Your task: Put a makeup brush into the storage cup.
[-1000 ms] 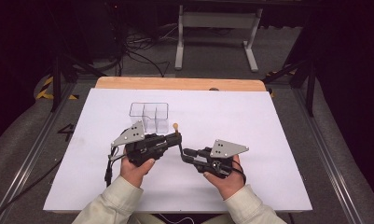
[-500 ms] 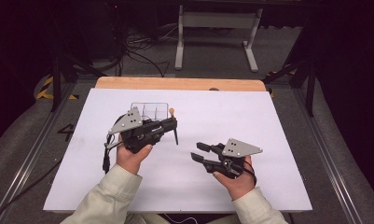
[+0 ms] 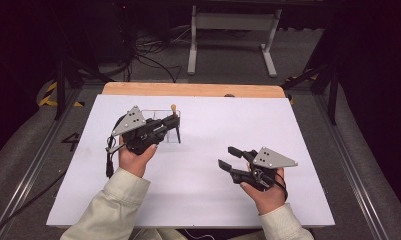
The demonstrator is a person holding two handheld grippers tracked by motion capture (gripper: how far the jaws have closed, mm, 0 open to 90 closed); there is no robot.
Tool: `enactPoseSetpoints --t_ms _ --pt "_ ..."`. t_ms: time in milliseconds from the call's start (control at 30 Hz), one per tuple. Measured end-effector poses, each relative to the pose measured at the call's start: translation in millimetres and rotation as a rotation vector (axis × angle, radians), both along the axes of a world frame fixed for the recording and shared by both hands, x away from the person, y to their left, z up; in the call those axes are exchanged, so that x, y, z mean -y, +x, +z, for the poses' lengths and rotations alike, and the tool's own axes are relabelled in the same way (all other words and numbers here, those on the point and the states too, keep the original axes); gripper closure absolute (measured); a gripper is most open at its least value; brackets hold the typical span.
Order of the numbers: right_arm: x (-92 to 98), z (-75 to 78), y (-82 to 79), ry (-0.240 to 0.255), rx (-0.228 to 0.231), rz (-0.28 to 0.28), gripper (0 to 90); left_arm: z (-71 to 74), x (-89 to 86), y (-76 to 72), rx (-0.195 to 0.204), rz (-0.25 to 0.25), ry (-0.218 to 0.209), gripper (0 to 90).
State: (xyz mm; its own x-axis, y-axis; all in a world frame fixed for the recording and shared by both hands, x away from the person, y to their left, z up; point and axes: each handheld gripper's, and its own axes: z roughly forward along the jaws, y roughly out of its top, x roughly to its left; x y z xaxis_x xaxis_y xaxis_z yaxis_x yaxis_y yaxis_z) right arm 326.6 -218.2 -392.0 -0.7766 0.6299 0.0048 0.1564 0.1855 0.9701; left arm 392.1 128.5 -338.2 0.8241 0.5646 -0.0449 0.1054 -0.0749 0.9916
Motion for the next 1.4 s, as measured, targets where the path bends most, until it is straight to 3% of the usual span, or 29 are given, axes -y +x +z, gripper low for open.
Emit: enactPoseSetpoints --t_ms 233,367,633,1067,1400 --pt "6.7 0.4 -3.1 -0.001 0.000 -0.020 44.9 3.1 -7.0 4.8 0.023 0.051 -0.014 82.9" --pt "12.4 0.8 -5.7 -0.003 -0.001 -0.037 45.1 3.1 -7.7 7.1 0.030 0.106 0.007 82.9" --pt "21.1 1.5 -8.9 -0.003 0.001 -0.059 45.1 4.5 -12.3 11.8 0.048 0.142 0.007 82.9" --pt "32.1 1.5 -15.0 -0.006 0.001 -0.094 45.1 1.3 -13.4 20.5 0.075 0.238 0.051 83.0" --pt "37.2 1.6 -18.4 -0.004 0.001 -0.106 45.1 0.6 -20.3 26.7 0.073 0.281 0.034 82.9"
